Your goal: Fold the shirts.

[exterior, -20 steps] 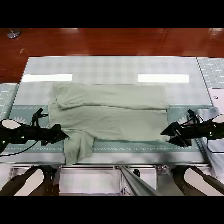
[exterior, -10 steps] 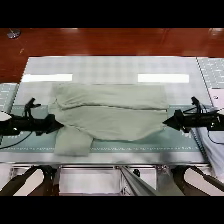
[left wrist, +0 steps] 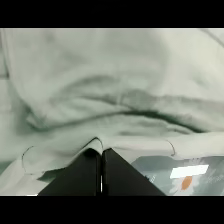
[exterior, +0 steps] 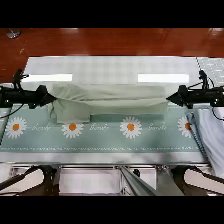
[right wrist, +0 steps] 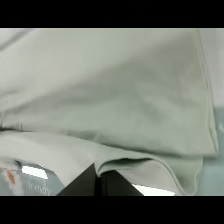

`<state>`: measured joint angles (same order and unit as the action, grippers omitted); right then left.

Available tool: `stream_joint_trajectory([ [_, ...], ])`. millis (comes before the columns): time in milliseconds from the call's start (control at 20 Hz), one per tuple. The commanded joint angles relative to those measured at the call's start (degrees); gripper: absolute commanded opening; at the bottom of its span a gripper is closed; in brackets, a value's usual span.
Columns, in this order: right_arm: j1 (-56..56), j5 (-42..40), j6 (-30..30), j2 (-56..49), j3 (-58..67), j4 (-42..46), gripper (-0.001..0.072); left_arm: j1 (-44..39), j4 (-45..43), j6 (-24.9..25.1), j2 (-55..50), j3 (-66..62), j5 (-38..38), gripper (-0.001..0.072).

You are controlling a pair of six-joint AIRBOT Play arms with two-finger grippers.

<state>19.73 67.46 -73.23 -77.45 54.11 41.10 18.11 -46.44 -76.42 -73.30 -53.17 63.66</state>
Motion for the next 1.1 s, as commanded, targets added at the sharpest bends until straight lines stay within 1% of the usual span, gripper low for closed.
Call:
stream_joint_trajectory([
  [0,-3.17,-3.26,-3.69,-6.93,8.0,1.22,0.0021,-2.58,0.68,-3.41,-9.68,-10.01,-1.53,0.0028],
  [200,-3.17,-3.58,-5.29,-12.63,16.59,1.46,0.002,-2.93,0.61,-4.33,-16.63,-17.97,-0.02,0.0028],
  [350,-4.0,-3.37,-5.64,-16.52,19.15,1.33,0.002,-3.85,0.63,-3.54,-19.23,-19.78,0.24,0.0028],
  [400,-4.37,-3.02,-5.64,-17.57,19.15,1.49,0.0021,-4.28,0.42,-3.61,-19.65,-19.78,0.0,0.01],
  [450,-4.48,-2.71,-5.64,-18.51,19.17,1.36,0.003,-4.52,0.37,-3.58,-19.87,-19.78,0.04,0.0383],
  [500,-4.44,-2.67,-5.64,-18.91,19.17,1.22,0.0259,-4.44,-0.13,-3.76,-19.85,-20.02,0.55,0.0698],
  [550,-3.87,-2.21,-5.35,-18.86,19.3,1.27,0.0636,-3.82,-2.43,-3.8,-19.85,-21.29,2.58,0.0705],
  [600,-2.64,-0.42,-4.83,-18.86,20.2,1.51,0.062,-2.78,-6.03,-4.26,-19.82,-23.12,5.4,0.0704],
  [650,-1.18,1.05,-4.74,-18.86,20.98,2.43,0.062,-1.53,-10.32,-6.47,-19.74,-24.94,8.83,0.0704],
  [700,0.37,2.14,-5.86,-18.86,21.31,4.48,0.062,-0.28,-15.58,-8.94,-19.32,-26.14,12.13,0.0704],
  [750,1.81,3.15,-8.44,-18.88,21.29,7.56,0.062,0.61,-21.49,-10.08,-18.23,-26.21,14.82,0.0704],
  [800,2.27,3.72,-10.56,-18.88,21.29,12.13,0.062,0.94,-26.34,-10.03,-16.52,-25.29,15.56,0.0704],
  [850,2.23,4.0,-11.37,-18.93,21.29,15.78,0.062,1.03,-29.38,-9.97,-14.49,-23.85,14.95,0.0704],
  [900,1.79,4.35,-11.41,-19.26,21.29,17.62,0.062,1.03,-29.94,-9.77,-11.8,-21.62,12.52,0.0704],
  [1050,-0.17,6.25,-9.99,-21.68,21.29,16.83,0.062,0.28,-26.25,-9.77,-2.86,-13.57,2.47,0.0704],
])
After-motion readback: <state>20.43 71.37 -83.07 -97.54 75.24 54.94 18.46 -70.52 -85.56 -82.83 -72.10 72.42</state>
